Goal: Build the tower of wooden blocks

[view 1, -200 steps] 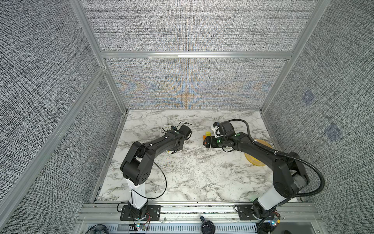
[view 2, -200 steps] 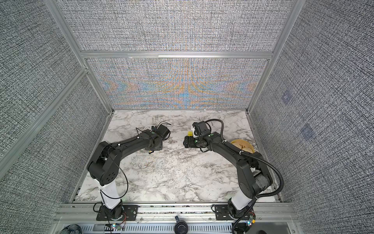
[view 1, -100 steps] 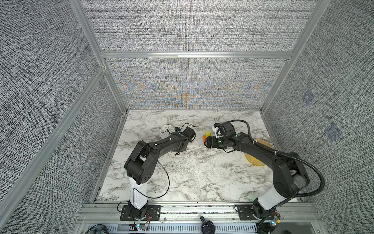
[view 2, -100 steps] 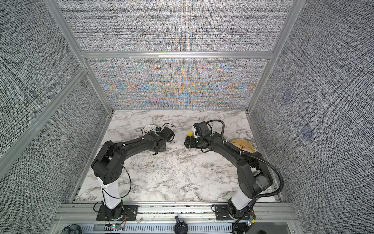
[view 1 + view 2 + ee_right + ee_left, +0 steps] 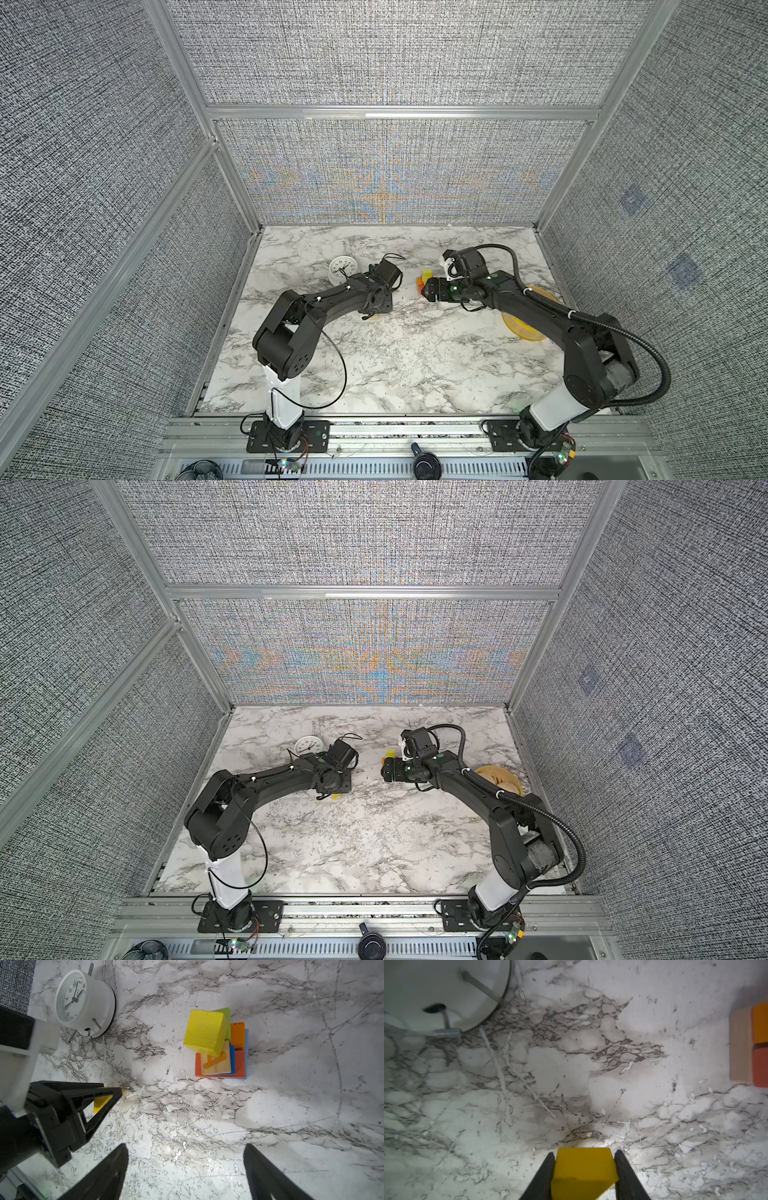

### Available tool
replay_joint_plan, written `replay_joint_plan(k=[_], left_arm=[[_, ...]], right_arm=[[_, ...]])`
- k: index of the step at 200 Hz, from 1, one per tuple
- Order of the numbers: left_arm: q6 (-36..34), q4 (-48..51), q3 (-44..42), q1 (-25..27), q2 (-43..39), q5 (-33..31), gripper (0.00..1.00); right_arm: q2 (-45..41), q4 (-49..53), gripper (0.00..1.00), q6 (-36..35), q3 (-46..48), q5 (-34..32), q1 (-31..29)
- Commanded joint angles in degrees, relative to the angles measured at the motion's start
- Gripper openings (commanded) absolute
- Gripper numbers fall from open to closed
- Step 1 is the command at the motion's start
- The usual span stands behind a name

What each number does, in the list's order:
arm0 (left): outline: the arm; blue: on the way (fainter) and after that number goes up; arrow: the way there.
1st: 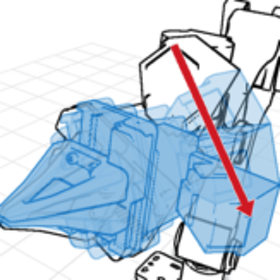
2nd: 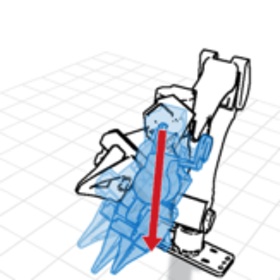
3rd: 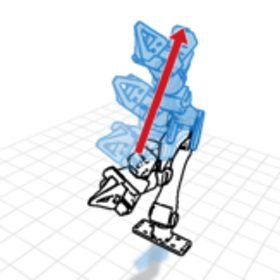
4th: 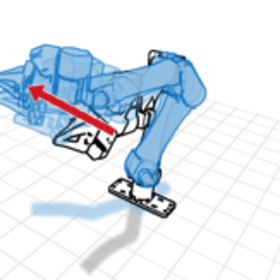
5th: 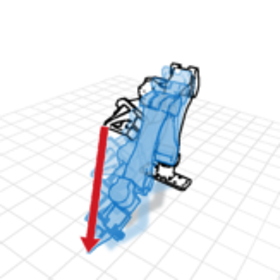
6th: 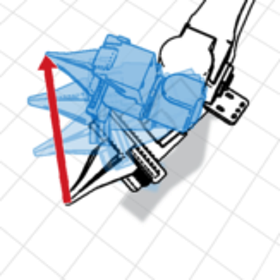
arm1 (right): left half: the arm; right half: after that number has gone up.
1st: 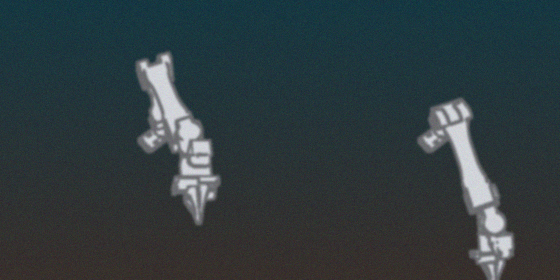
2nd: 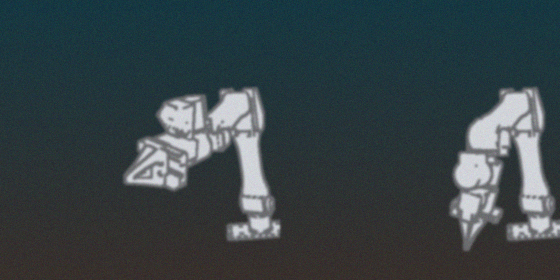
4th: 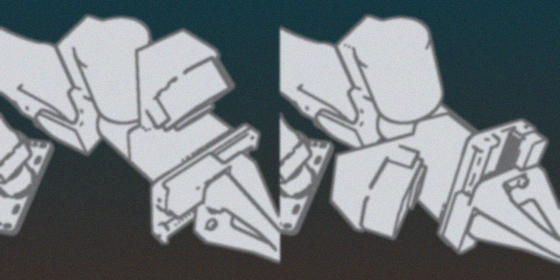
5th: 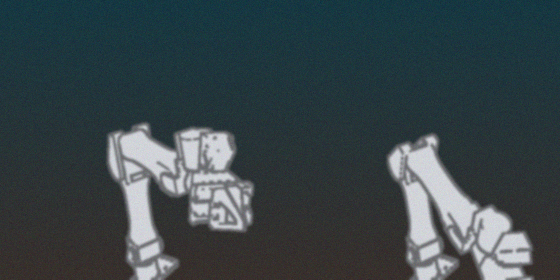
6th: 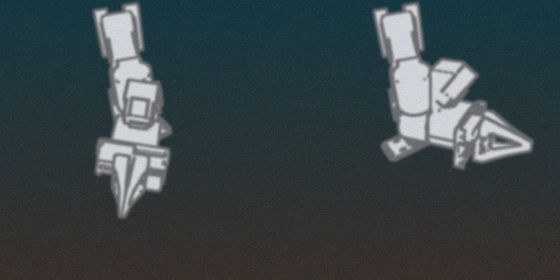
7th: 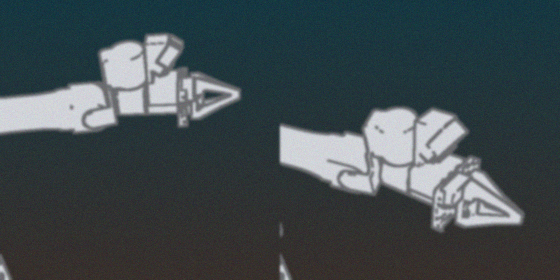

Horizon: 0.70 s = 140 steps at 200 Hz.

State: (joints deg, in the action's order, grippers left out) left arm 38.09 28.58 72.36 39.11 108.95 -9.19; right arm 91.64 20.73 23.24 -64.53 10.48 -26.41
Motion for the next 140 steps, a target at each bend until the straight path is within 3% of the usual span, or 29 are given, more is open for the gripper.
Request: replay_joint_plan(k=[1, 21, 51, 75, 109, 140], left_arm=[[0.0, -1.7, 0.0, -0.1, 0.8, 4.1, 0.26], [0.0, -1.8, 0.4, -0.2, 0.9, 6.0, 0.36], [0.1, -1.5, 0.3, -0.7, -1.8, 7.7, 0.61], [0.4, -1.7, -1.6, -2.4, -5.9, 9.3, 0.71], [0.3, -2.8, -4.6, -7.2, -9.9, 15.2, 0.73], [-1.3, -6.0, -5.7, -11.6, -7.9, 29.2, 0.63]], right_arm=[[-0.5, 0.8, 0.89, -0.7, -0.2, -0.4, 0.0], [-0.7, 1.0, 0.89, -0.8, -0.3, -0.5, 0.1], [-0.9, 1.1, 0.89, -1.0, -0.4, -0.7, 0.2], [-1.0, 1.2, 0.89, -1.0, -0.3, -0.7, 0.3], [-0.8, 1.3, 0.89, -1.2, -0.7, -0.6, 0.4], [-0.8, 1.6, 0.89, -1.5, -1.3, -0.6, 0.6]])
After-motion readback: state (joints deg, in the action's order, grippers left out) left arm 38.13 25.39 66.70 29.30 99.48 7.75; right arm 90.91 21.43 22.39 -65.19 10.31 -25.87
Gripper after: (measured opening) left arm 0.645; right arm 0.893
